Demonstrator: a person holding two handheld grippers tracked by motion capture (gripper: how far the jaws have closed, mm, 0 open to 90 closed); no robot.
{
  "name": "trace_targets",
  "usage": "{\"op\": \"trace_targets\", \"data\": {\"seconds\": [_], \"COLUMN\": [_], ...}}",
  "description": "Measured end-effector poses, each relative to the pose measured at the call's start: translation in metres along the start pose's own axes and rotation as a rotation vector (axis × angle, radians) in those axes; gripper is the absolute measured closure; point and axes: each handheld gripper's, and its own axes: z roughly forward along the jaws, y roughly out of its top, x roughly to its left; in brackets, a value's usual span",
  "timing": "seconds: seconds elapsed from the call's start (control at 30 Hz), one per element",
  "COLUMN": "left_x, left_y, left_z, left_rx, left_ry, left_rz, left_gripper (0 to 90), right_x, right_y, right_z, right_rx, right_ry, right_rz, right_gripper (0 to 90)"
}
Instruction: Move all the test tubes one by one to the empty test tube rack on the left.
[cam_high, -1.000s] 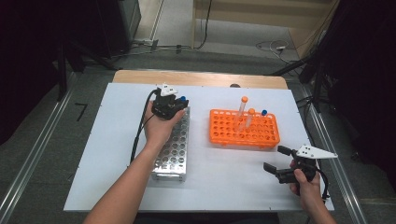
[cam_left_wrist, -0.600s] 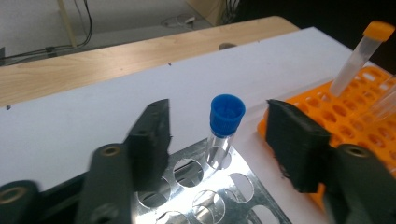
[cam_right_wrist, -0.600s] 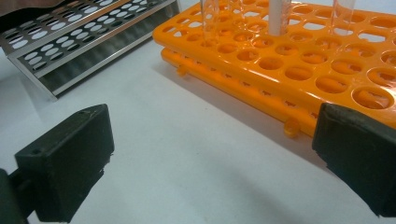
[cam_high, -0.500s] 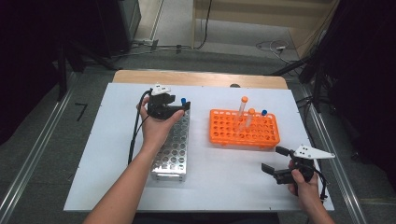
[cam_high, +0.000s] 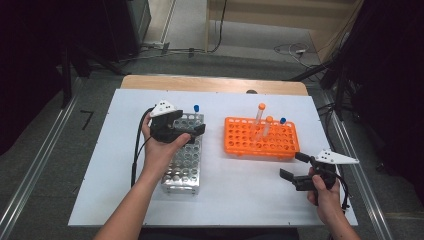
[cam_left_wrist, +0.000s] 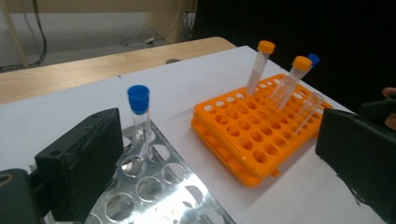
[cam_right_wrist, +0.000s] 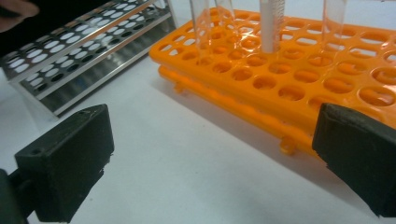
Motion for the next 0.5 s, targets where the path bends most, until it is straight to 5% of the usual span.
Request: {"op": "trace_targets", "data": {"seconds": [0.23,0.5], "left_x": [-0.006,-0.007], "left_y": [-0.019,-0.031], "left_z": [-0.013,-0.017], "left_rx": [-0.016,-0.004], "left_ry": [-0.022,-0.037], "left_rz": [0.005,0.001], "left_gripper": [0.0,0.0], "right_x": [-0.002,-0.021], "right_y": [0.016,0.041], "right_z": [0.003,0.007], "right_rx": [-0.006,-0.021], "right_ry": [-0.040,-0.078], "right_rz": [-0.005,0.026], "right_gripper": [0.0,1.0]}}
